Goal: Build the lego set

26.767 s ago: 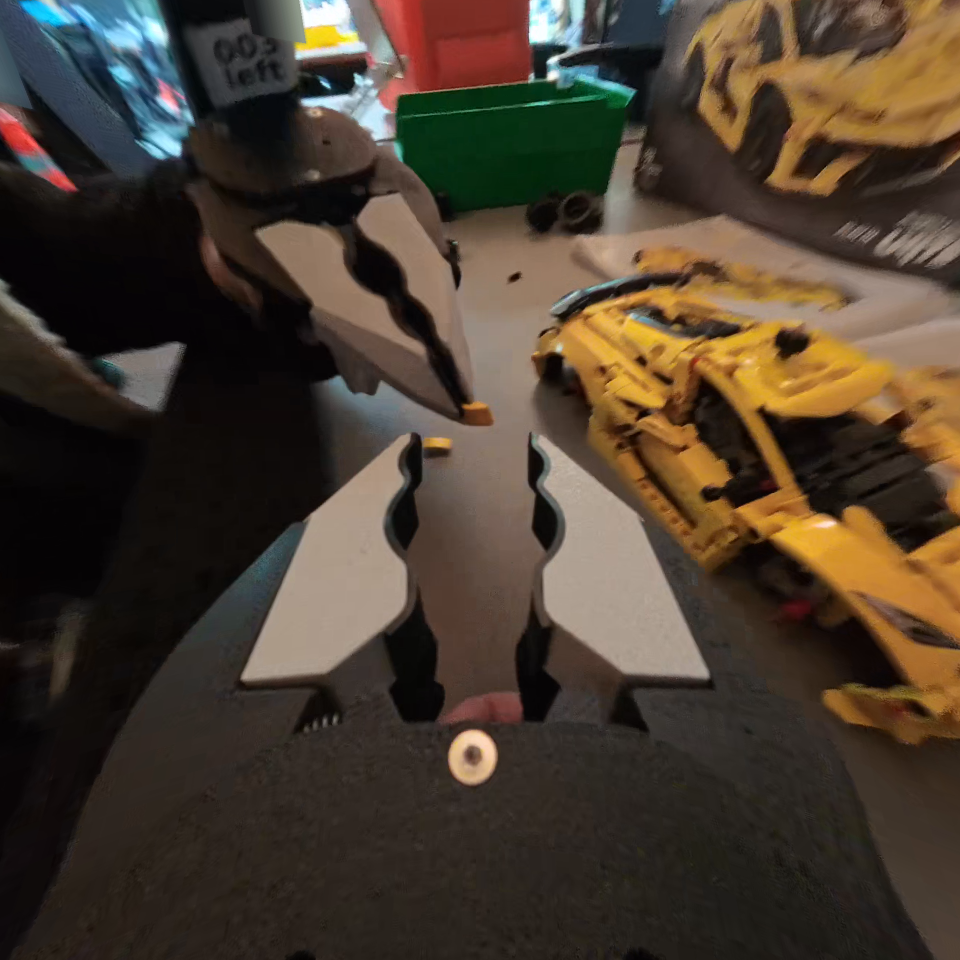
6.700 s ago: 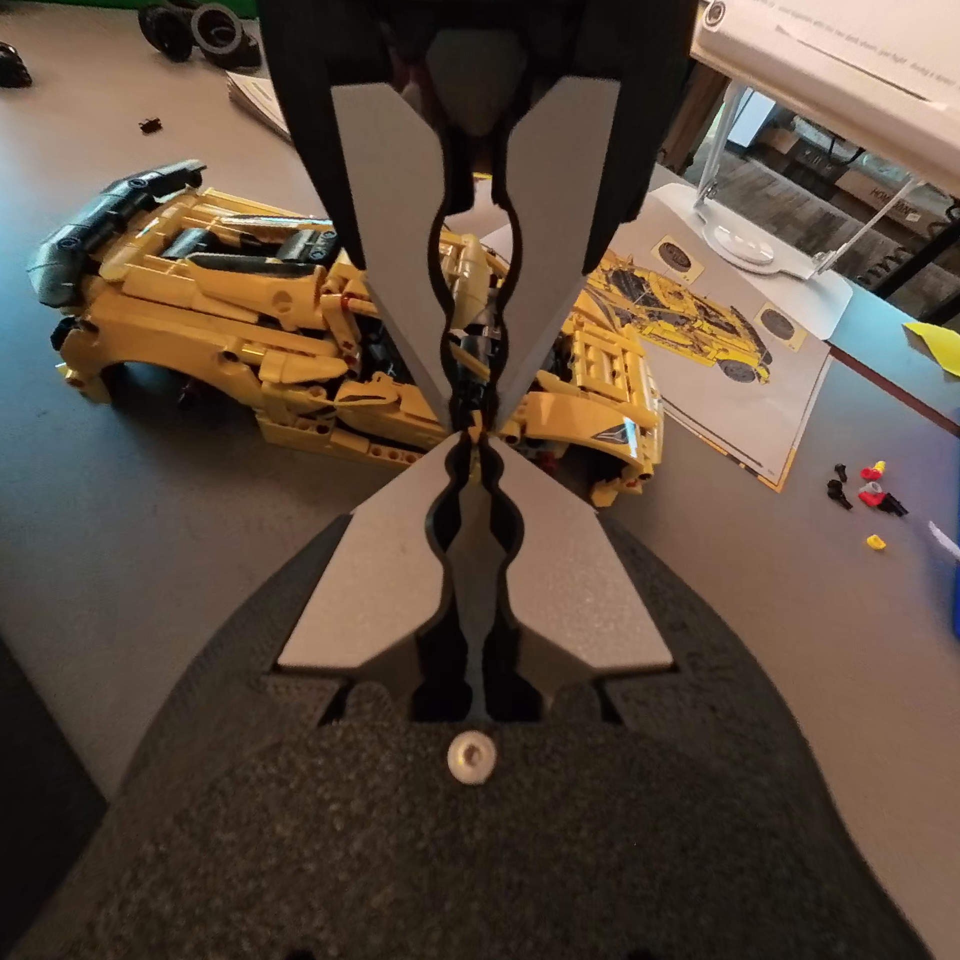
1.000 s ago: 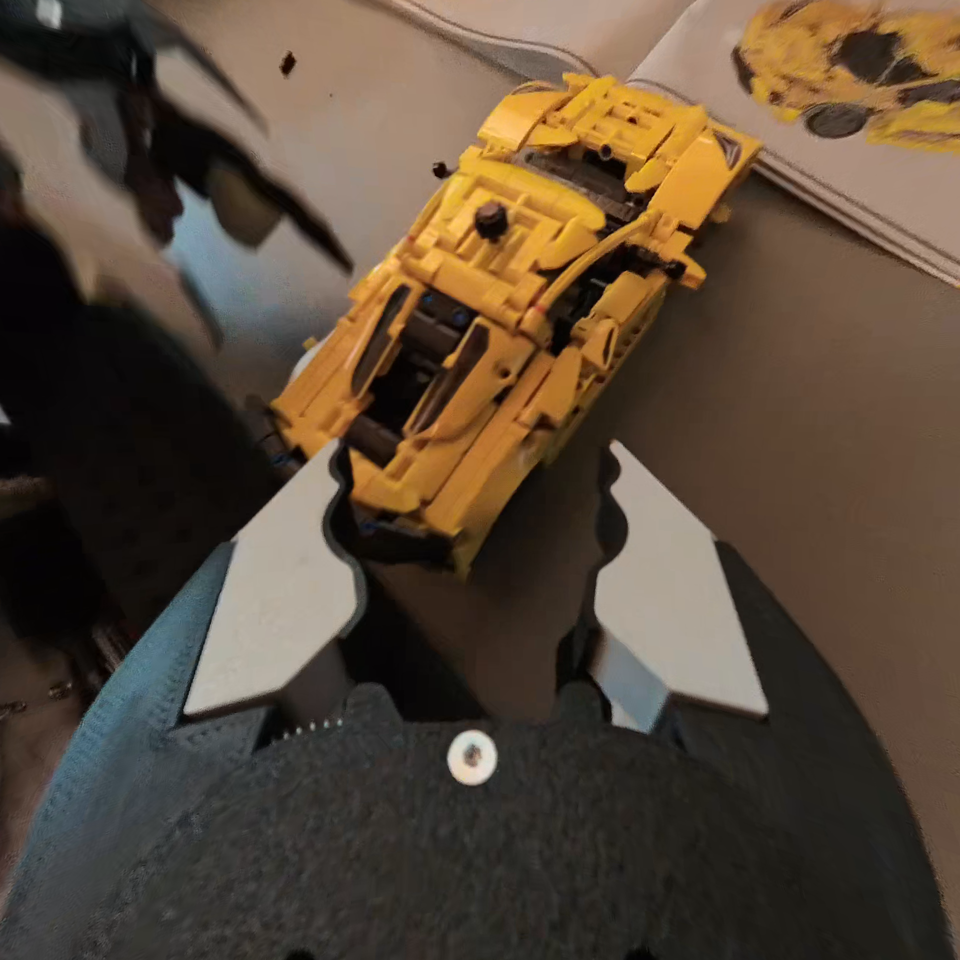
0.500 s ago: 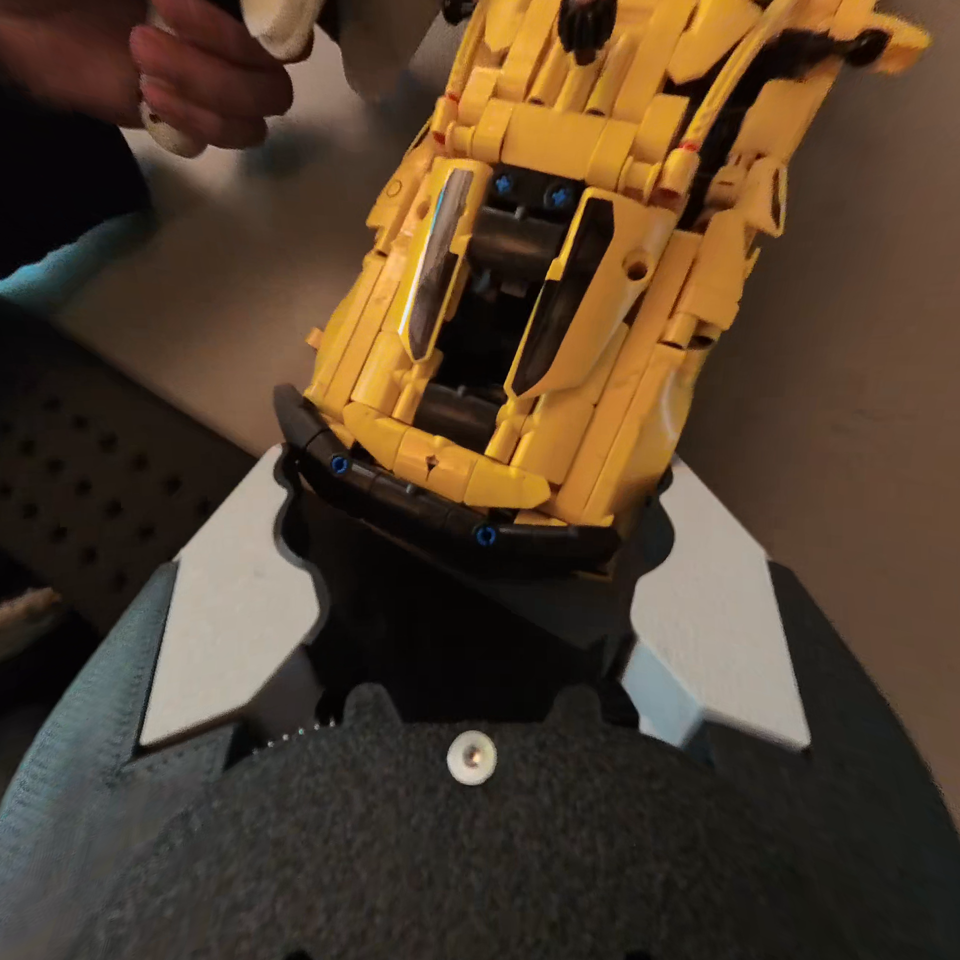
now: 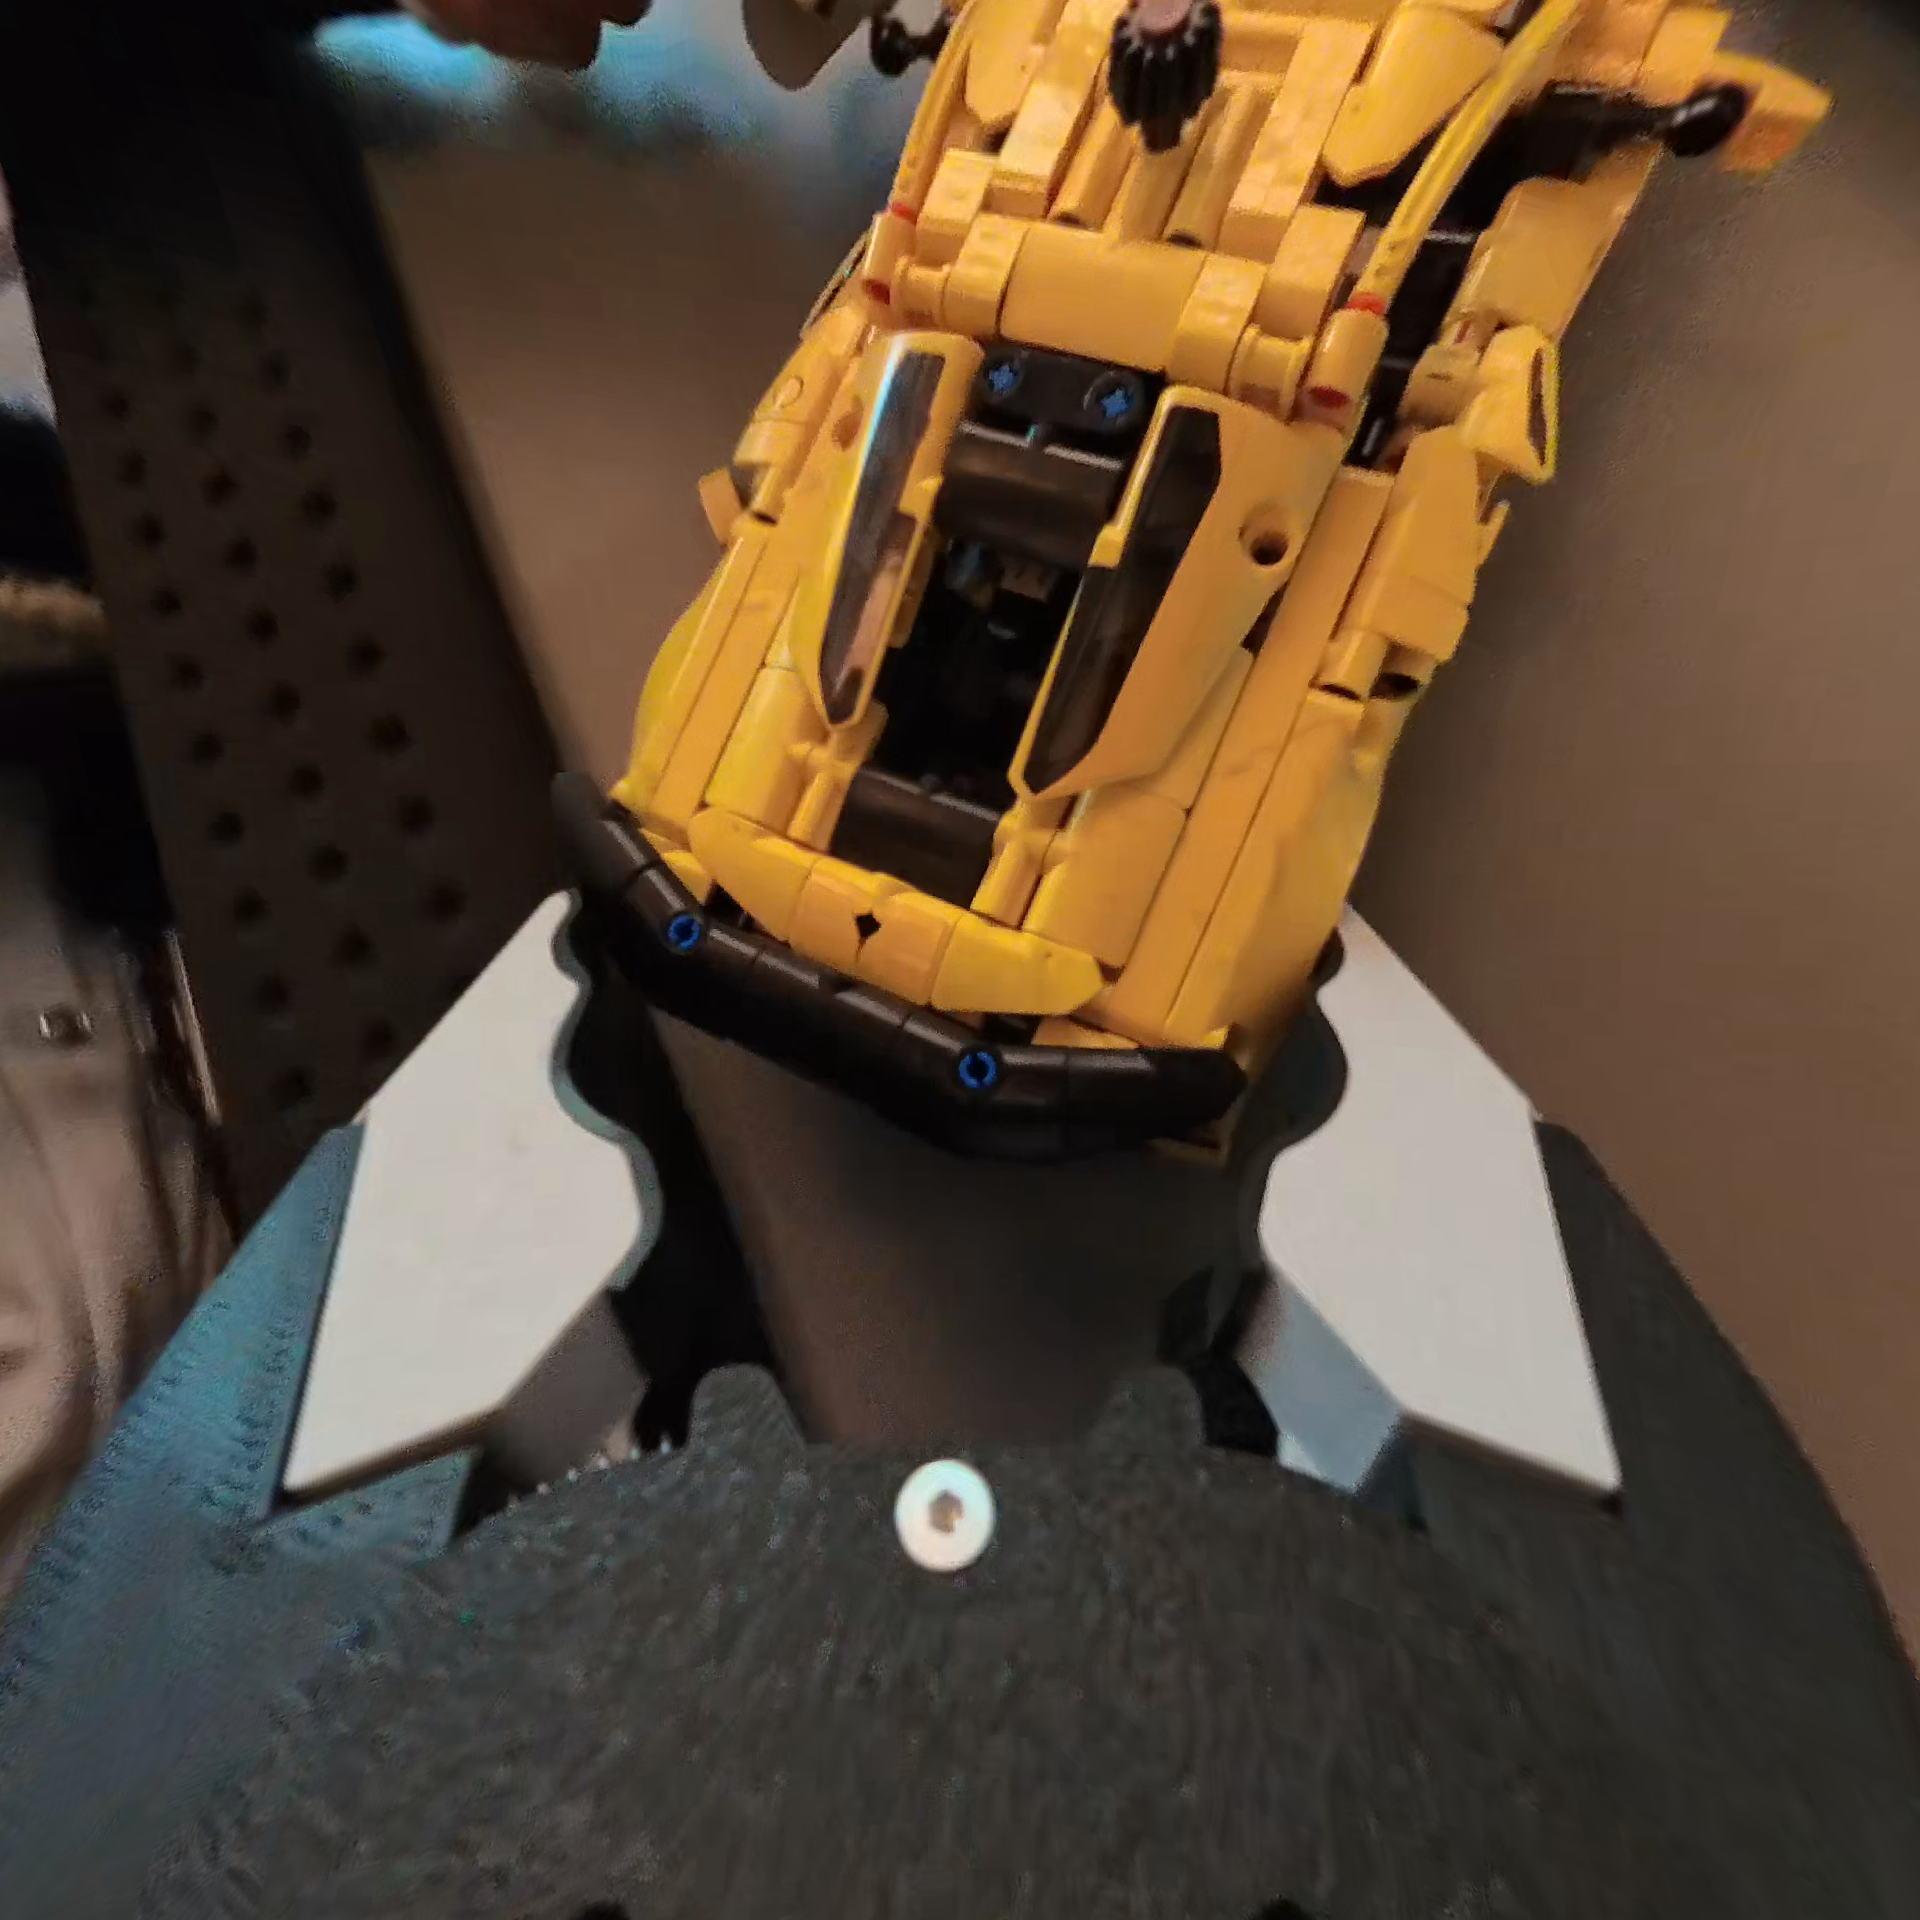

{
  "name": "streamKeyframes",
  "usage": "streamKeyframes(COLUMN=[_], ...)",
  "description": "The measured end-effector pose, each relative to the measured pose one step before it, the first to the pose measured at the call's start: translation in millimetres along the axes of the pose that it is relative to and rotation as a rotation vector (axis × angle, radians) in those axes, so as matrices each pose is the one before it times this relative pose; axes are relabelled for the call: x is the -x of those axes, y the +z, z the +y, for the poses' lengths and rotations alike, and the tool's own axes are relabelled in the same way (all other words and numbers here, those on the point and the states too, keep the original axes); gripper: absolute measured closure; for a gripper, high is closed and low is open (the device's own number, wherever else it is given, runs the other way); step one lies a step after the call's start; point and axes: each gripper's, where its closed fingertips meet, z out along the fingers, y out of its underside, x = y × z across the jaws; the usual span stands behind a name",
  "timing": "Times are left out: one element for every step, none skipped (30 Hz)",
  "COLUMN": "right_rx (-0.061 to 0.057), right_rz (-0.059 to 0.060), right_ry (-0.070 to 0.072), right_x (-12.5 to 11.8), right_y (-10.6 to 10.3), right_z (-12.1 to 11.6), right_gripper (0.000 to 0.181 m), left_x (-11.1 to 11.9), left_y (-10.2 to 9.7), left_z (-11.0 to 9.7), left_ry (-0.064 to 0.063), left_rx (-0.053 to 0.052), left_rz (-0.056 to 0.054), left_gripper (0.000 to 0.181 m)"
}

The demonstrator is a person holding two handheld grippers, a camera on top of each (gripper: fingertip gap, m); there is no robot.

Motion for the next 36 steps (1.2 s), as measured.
streamKeyframes(right_rx=[0.0254,0.0188,0.0129,0.0163,0.0245,0.0275,0.0291,0.0366,0.0371,0.0286,0.0261,0.017,0.0052,0.0002,-0.0029,-0.0098,-0.0343,-0.0542,-0.0511,-0.0375,-0.0229,-0.0097,-0.0021,-0.002,0.0018,0.009,0.0085,0.0074,0.0116,0.0144,0.0062,0.0028,0.0027,0.0001,-0.0011,-0.0056], right_rz=[-0.0333,-0.0377,-0.0386,-0.0371,-0.0341,-0.0299,-0.0285,-0.0236,-0.0086,0.0011,-0.0019,0.0011,0.0137,0.0241,0.0333,0.0486,0.0431,0.0273,0.0073,0.0238,0.0571,0.0535,0.0356,0.0003,-0.0134,-0.0162,-0.0162,-0.0134,-0.012,-0.0089,-0.0091,-0.008,-0.0047,0.0045,0.0257,0.0381], right_ry=[-0.0502,-0.0408,-0.0378,-0.0428,-0.0446,-0.0339,-0.0255,-0.0248,-0.0231,-0.0161,-0.0107,-0.0082,-0.0003,0.0087,0.0131,0.0081,0.0114,0.0237,0.0202,0.014,0.0055,-0.0063,-0.0059,-0.0012,0.0036,0.0042,-0.0025,-0.0122,-0.0102,-0.012,-0.0063,-0.0078,-0.0066,0.0031,0.0131,0.0209], right_x=[-5.58,-6.11,-6.92,-7.75,-8.98,-9.05,-7.82,-7.18,-7.95,-8.1,-6.19,-4.56,-4.49,-3.73,-2.85,-2.66,0.25,3.7,7.59,5.21,-1.12,-2.74,-2.31,-0.37,-0.86,-1.57,-2.04,-2.86,-3.78,-4.08,-2.75,-1.29,-0.36,-0.7,-2.83,-3.05], right_y=[0.0,-0.03,-0.27,-0.67,-1.07,-1.99,-2.2,-1.8,-1.55,-1.54,-1.77,-1.68,-2.45,-2.98,-3.99,-4.82,-4.71,-2.97,0.12,3.35,4.28,3.54,2.19,1.04,0.88,0.91,0.4,-0.08,-0.26,-0.21,0.14,0.49,-0.67,-2.86,-6.13,-8.99], right_z=[-1.62,-1.94,-2.3,-1.99,-1.39,-0.74,-0.41,0.12,0.16,-0.69,-0.12,0.39,0.52,1.79,2.91,3.25,0.57,-2.27,-2.17,-1.13,-0.04,0.57,-0.09,-0.4,0.14,0.77,0.48,0.3,0.39,0.24,-0.46,-0.57,-0.5,-0.33,0.15,-0.09], right_gripper=[0.053,0.052,0.052,0.052,0.052,0.052,0.052,0.052,0.052,0.052,0.052,0.052,0.052,0.052,0.052,0.052,0.052,0.054,0.056,0.053,0.051,0.054,0.056,0.055,0.054,0.054,0.054,0.054,0.054,0.054,0.054,0.054,0.055,0.056,0.056,0.056], left_x=[-0.34,0.07,0.08,-0.12,0.58,1.08,0.9,1.02,2.35,4.12,2.92,1.45,0.82,0.17,-0.17,-0.06,0.03,0.0,0.0,0.14,0.05,-0.16,-0.16,-0.26,-0.22,-0.46,-0.7,-0.83,-0.37,0.13,0.98,1.15,0.51,0.42,-0.23,-1.77], left_y=[-2.99,-2.73,-2.38,-2.13,-1.39,-0.53,-0.02,0.34,0.65,0.58,0.6,0.59,0.23,0.07,0.07,-0.13,-0.12,-0.03,0.1,0.11,0.09,0.07,0.04,-0.04,-0.23,-0.33,-0.03,0.23,0.72,1.1,0.89,-0.03,-1.0,-1.88,-3.47,-4.69], left_z=[2.44,1.99,0.83,-0.09,0.57,0.25,-0.68,-0.96,-1.39,-2.35,-2.31,-1.91,-1.34,-0.69,-0.22,-0.73,-0.72,-0.68,-0.49,-0.23,-0.01,0.16,0.26,0.63,0.78,0.73,0.59,0.91,0.76,0.1,-0.63,-0.45,-0.06,0.59,1.49,2.22], left_ry=[0.0016,0.0001,0.0009,0.0011,0.0003,0.0021,0.0024,0.0015,0.001,0.0023,0.002,-0.003,-0.0049,-0.007,-0.009,-0.0085,-0.0066,-0.0054,-0.0033,0.0012,0.0037,0.0037,0.0051,0.0058,0.0051,0.0015,-0.0004,0.0047,0.0074,0.0084,0.0086,0.0068,0.0029,-0.0013,0.004,0.0083], left_rx=[-0.0132,-0.0098,-0.0124,-0.0134,-0.0058,-0.005,-0.0085,-0.0061,-0.0052,-0.0083,-0.0108,-0.014,-0.0134,-0.012,-0.0122,-0.0154,-0.0138,-0.0113,-0.0088,-0.0082,-0.0055,-0.0025,0.0005,0.0027,0.0031,0.0014,-0.0002,0.0048,0.0082,0.005,-0.0008,-0.0019,-0.0033,-0.0005,0.0035,0.0033], left_rz=[-0.0161,-0.0154,-0.0132,-0.0099,-0.0111,-0.0123,-0.0092,-0.0086,-0.0143,-0.0243,-0.0165,-0.0058,-0.0011,0.0028,0.0061,0.0071,0.0071,0.0059,0.004,0.0013,-0.0013,-0.0027,-0.0045,-0.005,-0.0049,-0.0026,0.0011,0.0032,-0.0008,-0.0041,-0.01,-0.0093,-0.0052,-0.0073,-0.0083,-0.0013], left_gripper=[0.126,0.126,0.126,0.126,0.126,0.126,0.126,0.126,0.126,0.126,0.126,0.126,0.126,0.126,0.126,0.126,0.126,0.126,0.126,0.126,0.126,0.126,0.126,0.126,0.126,0.126,0.126,0.126,0.126,0.126,0.126,0.126,0.125,0.125,0.126,0.126])
